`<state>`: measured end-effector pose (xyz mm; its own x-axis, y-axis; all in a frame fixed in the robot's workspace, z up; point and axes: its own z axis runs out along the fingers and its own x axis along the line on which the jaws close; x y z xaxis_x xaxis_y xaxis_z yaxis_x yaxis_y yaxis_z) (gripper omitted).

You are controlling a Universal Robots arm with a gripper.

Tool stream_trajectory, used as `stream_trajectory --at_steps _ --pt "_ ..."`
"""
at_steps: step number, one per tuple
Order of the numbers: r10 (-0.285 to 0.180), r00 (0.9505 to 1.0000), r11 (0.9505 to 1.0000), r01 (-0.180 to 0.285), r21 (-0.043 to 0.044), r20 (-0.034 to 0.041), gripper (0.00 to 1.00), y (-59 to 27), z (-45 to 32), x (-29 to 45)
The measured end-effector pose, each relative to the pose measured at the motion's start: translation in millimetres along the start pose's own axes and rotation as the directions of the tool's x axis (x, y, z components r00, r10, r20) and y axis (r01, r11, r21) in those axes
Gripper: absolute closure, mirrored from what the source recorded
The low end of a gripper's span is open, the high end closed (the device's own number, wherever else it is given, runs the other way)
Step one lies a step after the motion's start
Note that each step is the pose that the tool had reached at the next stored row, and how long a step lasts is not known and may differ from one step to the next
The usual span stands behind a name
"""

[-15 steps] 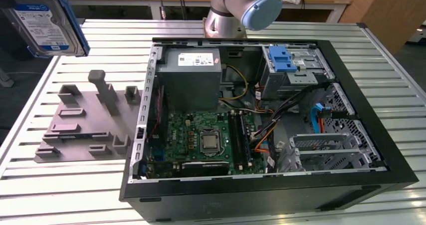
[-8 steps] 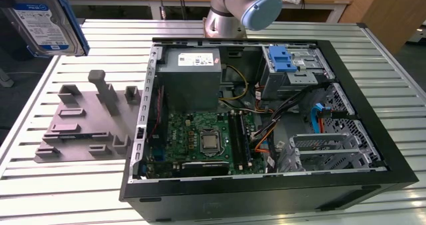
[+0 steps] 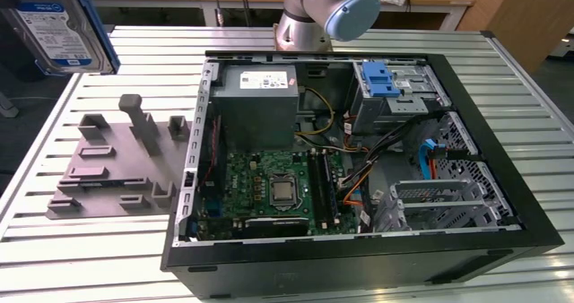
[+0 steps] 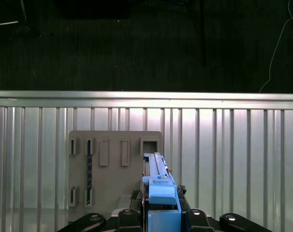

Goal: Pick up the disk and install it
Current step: 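Pick up the disk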

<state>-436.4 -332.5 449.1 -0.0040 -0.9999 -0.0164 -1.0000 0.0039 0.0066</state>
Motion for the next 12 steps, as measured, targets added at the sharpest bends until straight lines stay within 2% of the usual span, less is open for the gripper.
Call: stream_trajectory --at_steps 12 --pt "0.000 1.0000 1.0000 0.000 0.0000 0.0000 0.64 0.0 -4.4 -0.1"
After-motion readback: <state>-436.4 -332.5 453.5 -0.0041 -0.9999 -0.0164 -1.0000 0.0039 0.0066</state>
